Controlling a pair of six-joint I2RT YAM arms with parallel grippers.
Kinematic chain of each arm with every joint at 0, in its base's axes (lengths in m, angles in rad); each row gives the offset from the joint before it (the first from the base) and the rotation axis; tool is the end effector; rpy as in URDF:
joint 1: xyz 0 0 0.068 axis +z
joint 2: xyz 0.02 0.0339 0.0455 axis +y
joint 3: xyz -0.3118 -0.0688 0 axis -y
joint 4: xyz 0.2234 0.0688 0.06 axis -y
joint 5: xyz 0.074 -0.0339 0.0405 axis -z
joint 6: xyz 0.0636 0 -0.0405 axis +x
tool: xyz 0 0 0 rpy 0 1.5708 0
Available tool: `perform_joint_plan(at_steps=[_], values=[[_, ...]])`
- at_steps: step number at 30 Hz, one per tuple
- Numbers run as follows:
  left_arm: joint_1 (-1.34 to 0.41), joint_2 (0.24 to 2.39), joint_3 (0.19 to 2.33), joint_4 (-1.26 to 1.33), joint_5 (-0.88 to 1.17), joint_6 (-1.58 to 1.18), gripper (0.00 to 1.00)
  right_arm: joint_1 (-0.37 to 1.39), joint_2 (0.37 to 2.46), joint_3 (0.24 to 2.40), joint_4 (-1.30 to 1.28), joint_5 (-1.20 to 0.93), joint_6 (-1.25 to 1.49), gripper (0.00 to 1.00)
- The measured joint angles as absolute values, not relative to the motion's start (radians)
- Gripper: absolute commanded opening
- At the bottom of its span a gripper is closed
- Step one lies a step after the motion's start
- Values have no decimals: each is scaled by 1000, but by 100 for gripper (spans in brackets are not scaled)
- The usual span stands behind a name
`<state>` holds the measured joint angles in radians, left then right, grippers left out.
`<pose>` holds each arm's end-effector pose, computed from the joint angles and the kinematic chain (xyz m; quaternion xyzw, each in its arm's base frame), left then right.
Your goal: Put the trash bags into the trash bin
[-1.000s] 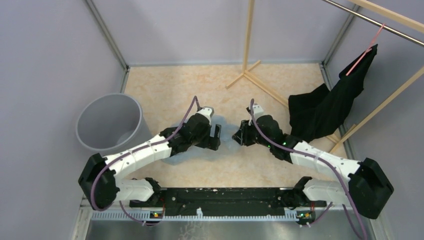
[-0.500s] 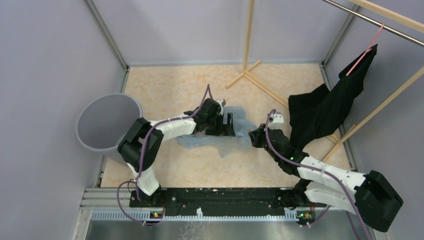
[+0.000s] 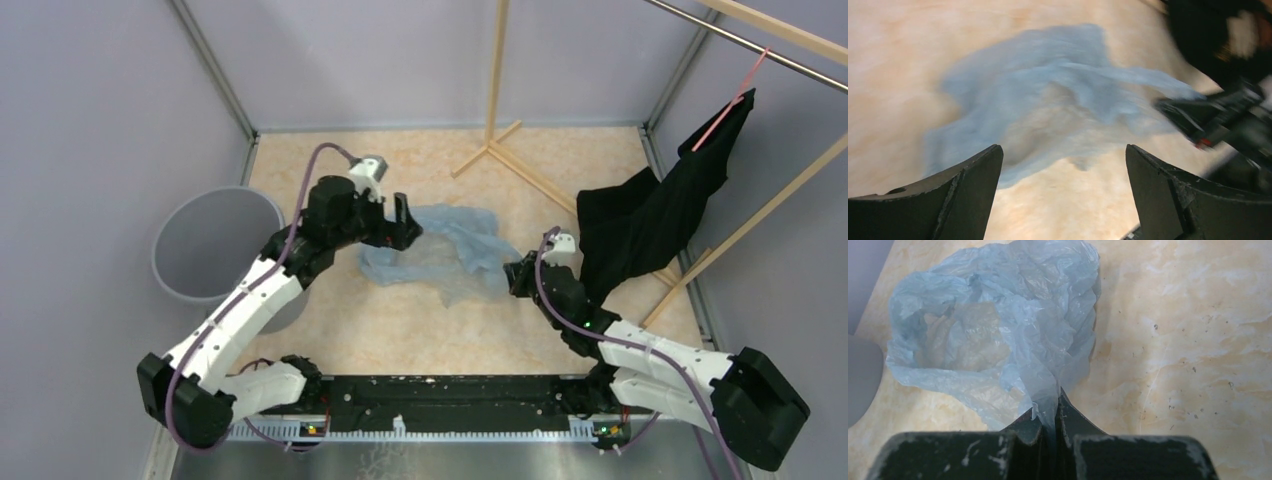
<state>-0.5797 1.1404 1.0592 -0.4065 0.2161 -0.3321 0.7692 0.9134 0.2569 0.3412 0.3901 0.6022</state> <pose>0.1914 -0.1416 0.3748 0.1604 0.8385 -0.3086 0.4194 0.1385 0.1004 0.2303 0.0472 0.8007 0.2434 0.5453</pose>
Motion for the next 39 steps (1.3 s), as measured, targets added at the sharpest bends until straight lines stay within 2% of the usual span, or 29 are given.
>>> perform_joint_plan(at_steps=[3,9,15,18,24,30,33,39], values=[[-461,1134,1059,-481,76,-343,97,769,920,257,348,384,597,0],[-317,1348,1032,-544,-59,-377,74,769,872,234,373,375,594,0],[-308,1496,1039,-585,-104,-374,61,769,797,196,386,373,594,0],[-303,1489,1039,-581,-140,-360,59,769,775,179,394,373,594,0],[-265,1464,1039,-576,-149,-353,65,769,764,171,404,373,594,0],[-242,1479,1039,-547,-96,-347,55,769,764,171,405,372,593,0],[-242,1538,1039,-535,-51,-338,47,769,764,171,405,371,591,0],[-243,1663,1054,-531,66,-323,49,769,767,171,409,368,585,0]])
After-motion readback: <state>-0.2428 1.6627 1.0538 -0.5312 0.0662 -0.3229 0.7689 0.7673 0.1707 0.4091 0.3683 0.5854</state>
